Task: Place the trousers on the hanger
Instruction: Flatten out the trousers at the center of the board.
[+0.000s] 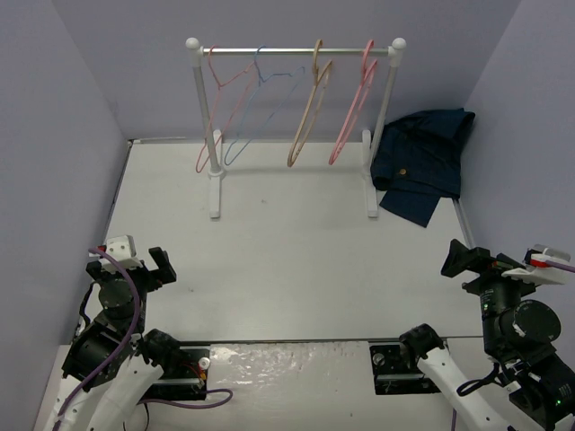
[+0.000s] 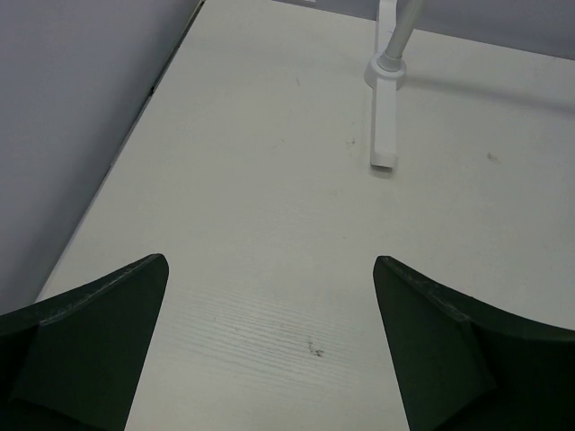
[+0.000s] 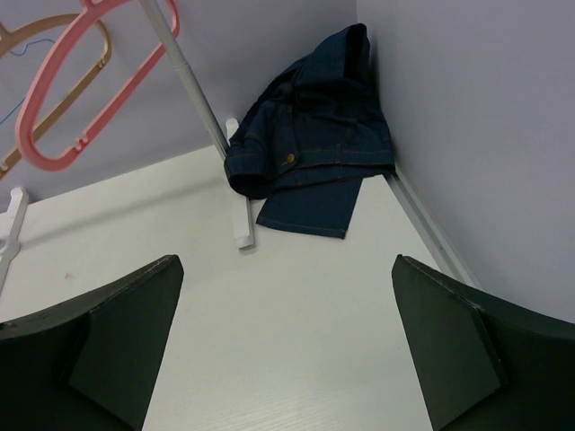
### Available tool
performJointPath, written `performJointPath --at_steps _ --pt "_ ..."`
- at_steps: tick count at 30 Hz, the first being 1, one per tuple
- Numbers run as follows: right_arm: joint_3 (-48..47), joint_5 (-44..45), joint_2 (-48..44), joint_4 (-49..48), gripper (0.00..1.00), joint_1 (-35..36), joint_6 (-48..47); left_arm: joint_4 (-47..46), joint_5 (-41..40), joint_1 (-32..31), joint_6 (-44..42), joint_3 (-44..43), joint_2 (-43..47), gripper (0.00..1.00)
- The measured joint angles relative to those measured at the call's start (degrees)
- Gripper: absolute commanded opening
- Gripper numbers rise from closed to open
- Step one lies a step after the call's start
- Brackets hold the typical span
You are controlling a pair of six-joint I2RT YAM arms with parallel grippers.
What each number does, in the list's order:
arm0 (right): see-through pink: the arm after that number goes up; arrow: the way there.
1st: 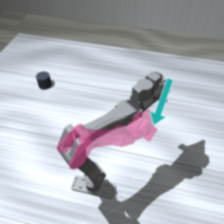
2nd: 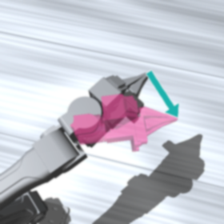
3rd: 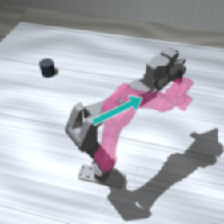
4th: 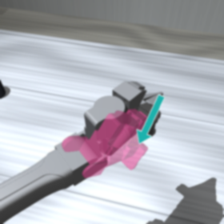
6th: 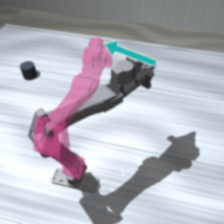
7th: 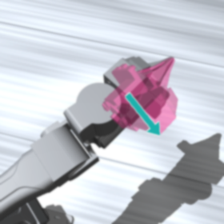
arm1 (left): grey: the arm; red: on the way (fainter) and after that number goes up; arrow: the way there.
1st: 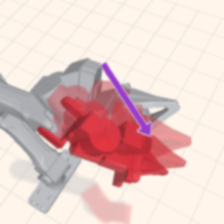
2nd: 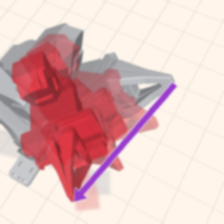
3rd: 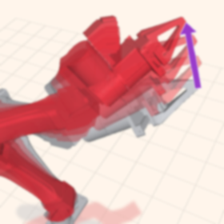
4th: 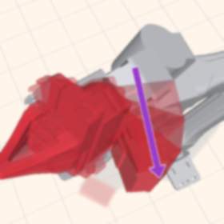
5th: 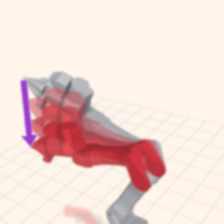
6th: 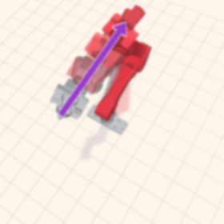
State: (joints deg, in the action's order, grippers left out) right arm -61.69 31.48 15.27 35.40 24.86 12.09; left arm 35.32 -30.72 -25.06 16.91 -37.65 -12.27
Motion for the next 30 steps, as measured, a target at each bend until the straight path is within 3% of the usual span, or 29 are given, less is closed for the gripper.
performJointPath --at_steps 15,22,30 --pt "-3.11 -3.22 5.61 0.79 1.0 0.0 0.31 -0.15 1.86 0.0 -0.18 0.11 -1.05 0.97" --pt "-4.56 -2.38 17.18 0.27 1.0 0.0 5.38 -0.23 3.24 0.0 -0.13 0.11 -3.14 0.97" --pt "-4.18 3.79 37.39 -4.23 1.0 -0.38 16.41 -0.15 5.36 0.0 0.31 0.11 -5.24 0.97"
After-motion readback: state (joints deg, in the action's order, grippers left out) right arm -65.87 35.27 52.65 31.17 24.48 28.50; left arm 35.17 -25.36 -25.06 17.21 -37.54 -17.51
